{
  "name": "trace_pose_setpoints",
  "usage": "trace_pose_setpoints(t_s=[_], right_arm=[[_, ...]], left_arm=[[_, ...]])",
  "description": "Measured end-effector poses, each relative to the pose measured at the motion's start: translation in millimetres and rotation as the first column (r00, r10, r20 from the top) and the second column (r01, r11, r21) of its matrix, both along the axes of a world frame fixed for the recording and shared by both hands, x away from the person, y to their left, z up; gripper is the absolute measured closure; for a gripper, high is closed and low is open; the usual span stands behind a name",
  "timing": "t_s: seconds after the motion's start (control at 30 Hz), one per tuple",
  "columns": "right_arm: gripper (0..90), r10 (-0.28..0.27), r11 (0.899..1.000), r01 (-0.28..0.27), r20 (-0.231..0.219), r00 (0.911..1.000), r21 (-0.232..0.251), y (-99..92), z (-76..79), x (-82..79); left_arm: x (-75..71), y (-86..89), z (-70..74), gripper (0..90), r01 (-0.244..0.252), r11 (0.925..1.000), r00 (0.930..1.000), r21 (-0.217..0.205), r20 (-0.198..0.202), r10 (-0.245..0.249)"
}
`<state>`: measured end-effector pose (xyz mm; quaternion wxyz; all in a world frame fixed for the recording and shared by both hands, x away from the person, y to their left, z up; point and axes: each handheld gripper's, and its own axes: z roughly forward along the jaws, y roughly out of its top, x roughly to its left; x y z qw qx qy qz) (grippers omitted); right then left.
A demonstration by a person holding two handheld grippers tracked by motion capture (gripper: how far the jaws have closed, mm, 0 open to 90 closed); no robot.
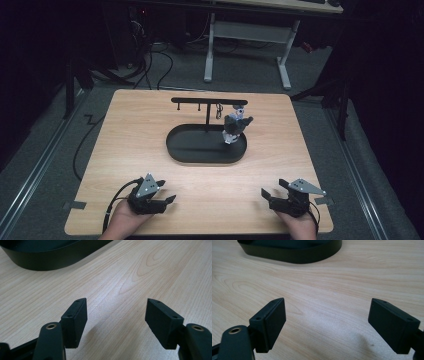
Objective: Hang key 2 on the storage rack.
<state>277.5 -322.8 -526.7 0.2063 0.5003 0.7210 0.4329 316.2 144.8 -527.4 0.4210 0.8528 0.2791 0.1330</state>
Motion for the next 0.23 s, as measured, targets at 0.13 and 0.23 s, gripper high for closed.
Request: trace_pose_setpoints(t_s=[0.13, 0.23], right_arm=[[14.4, -0.005, 1.0, 0.005, -0.005, 1.0, -0.01, 2.7, -0.1, 0.3], [12.4, -0.005, 1.0, 0.005, -0.001, 1.0, -0.015, 4.7, -0.1, 0.2]], left_arm=[[0.6, 1.6, 1.0, 34.6, -0.003, 1.0, 1.0, -0.004, 0.004, 0.003], [-0.1, 2.8, 2.6, 34.6, -0.008, 0.9999, 0.9999, -0.014, 0.008, 0.008]])
